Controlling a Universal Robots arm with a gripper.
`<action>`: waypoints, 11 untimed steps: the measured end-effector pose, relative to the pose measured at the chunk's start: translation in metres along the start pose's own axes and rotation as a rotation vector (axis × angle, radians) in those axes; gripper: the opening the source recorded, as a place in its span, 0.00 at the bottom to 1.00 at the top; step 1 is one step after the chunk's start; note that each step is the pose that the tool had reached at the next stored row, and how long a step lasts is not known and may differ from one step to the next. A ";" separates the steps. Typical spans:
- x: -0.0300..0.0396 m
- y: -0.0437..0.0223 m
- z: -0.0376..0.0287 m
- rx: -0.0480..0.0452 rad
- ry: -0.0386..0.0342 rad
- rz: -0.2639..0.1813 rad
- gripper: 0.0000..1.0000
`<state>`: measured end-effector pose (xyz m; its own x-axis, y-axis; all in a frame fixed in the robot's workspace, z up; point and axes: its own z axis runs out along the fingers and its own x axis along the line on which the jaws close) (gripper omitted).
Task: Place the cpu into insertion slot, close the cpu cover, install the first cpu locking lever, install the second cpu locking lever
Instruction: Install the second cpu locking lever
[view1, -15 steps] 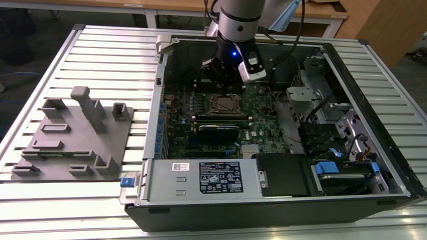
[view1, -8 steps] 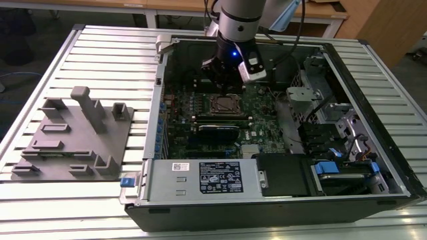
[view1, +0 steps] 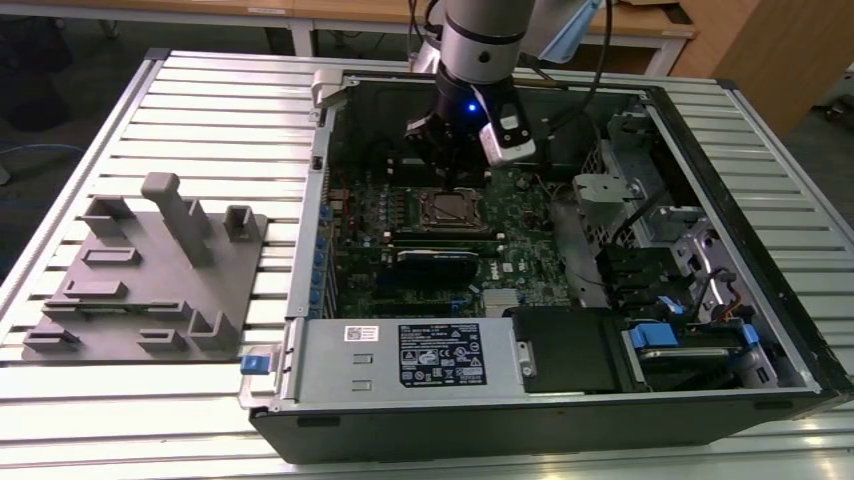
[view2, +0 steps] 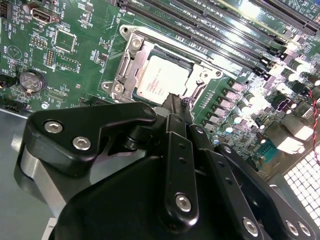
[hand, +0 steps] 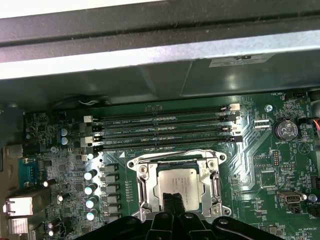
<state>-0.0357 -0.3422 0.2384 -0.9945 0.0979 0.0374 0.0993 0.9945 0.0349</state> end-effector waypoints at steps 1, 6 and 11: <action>0.0000 0.0000 -0.0002 0.0001 0.0000 0.000 0.10; 0.0001 0.0000 -0.0031 0.0001 0.0000 0.000 0.10; 0.0002 0.0002 -0.0047 -0.0003 -0.0001 0.000 0.10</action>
<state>-0.0357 -0.3422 0.2430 -0.9945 0.0979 0.0373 0.0993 0.9944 0.0352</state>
